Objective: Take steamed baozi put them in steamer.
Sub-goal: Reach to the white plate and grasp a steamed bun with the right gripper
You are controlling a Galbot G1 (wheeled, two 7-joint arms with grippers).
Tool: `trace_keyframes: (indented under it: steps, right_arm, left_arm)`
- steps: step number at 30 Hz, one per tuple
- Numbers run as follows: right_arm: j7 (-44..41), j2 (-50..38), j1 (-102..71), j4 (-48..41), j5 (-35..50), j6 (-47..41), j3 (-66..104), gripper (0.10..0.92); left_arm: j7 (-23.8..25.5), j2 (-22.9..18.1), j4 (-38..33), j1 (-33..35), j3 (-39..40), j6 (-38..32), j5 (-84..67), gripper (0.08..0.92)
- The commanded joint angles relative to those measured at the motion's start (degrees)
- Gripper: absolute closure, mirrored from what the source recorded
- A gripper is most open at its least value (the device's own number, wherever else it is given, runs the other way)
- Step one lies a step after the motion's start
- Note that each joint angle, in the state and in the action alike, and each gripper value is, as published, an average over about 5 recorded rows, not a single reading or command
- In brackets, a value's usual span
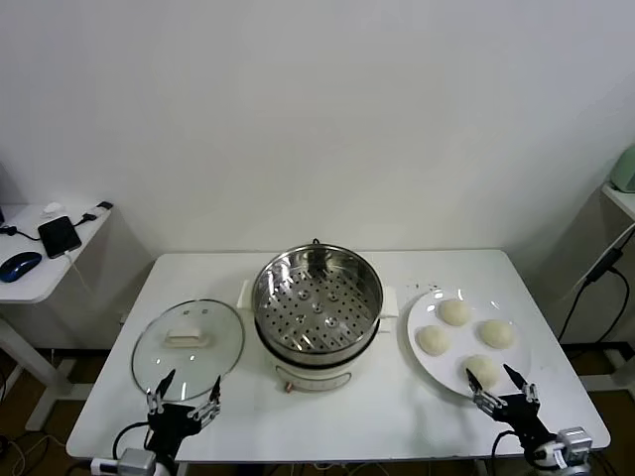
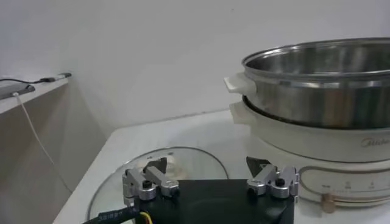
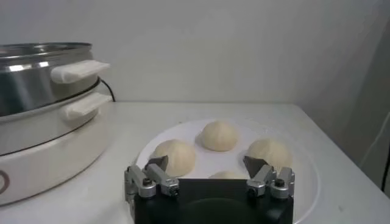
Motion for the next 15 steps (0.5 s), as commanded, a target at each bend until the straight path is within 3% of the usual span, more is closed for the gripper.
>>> trace_keyframes:
  steps: [1, 7, 12, 15]
  right_arm:
    - [1.32, -0.23, 0.76, 0.37, -0.17, -1.3, 0.86, 0.203]
    - [-7.75, -6.57, 10.67, -2.59, -9.35, -7.05, 5.29, 0.203]
    - [-24.56, -17.53, 25.53, -10.32, -25.23, -9.73, 2.05, 0.203]
    - [-38.84, -24.33, 35.77, -15.6, -33.77, -9.29, -2.88, 0.203]
  left_arm:
    - [0.03, -0.06, -0.05, 0.02, -0.02, -0.01, 0.17, 0.177]
    - [-0.12, -0.23, -0.28, 0.28, -0.12, -0.15, 0.88, 0.177]
    - [-0.24, -0.5, -0.8, 0.27, -0.1, -0.13, 1.33, 0.177]
    - [-0.21, -0.9, -1.65, 0.22, 0.14, -0.08, 1.37, 0.177]
